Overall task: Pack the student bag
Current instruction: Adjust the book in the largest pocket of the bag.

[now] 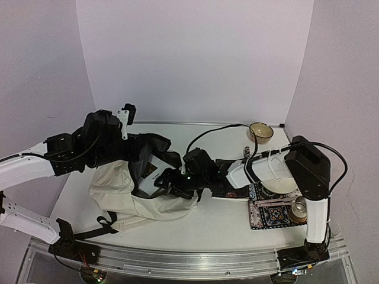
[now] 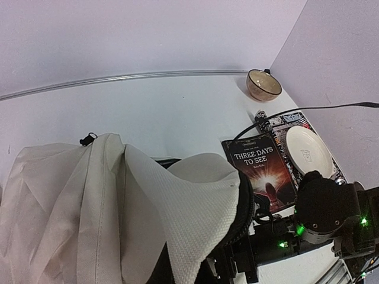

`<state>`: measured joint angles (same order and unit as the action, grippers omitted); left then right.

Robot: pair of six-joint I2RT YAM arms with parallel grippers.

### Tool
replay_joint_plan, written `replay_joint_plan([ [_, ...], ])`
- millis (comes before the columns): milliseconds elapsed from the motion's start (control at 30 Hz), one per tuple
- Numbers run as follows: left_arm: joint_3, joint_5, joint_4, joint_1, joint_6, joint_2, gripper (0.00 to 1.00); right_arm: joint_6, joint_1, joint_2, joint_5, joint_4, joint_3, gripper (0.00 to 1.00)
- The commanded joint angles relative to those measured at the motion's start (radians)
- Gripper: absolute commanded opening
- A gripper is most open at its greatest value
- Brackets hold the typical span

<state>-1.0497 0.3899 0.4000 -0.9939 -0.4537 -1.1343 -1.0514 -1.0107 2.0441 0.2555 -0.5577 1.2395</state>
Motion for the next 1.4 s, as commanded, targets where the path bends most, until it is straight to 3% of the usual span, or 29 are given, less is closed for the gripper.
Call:
replay_joint_plan([
  [0,-0.003,0.044,-0.026,0.005,-0.003,0.05,0.0,0.068,-0.004,0.098,0.02,0.053,0.198,0.88],
  [233,0.015,0.084,0.013,0.016,-0.001,0.066,0.0,0.159,-0.014,0.192,0.073,0.146,0.362,0.89],
  [433,0.059,0.13,0.045,0.027,-0.001,0.074,0.0,0.282,-0.009,0.053,0.003,0.23,0.229,0.97],
  [833,0.175,0.032,0.032,0.138,-0.08,0.035,0.0,0.577,0.047,-0.243,-0.18,0.547,0.072,0.98],
  [1000,0.173,-0.015,-0.005,0.145,-0.082,0.04,0.0,0.567,0.049,-0.202,-0.114,0.557,0.105,0.98],
  [1367,0.125,-0.1,-0.016,0.146,-0.064,0.068,0.0,0.543,0.008,0.023,0.03,0.436,0.285,0.87],
])
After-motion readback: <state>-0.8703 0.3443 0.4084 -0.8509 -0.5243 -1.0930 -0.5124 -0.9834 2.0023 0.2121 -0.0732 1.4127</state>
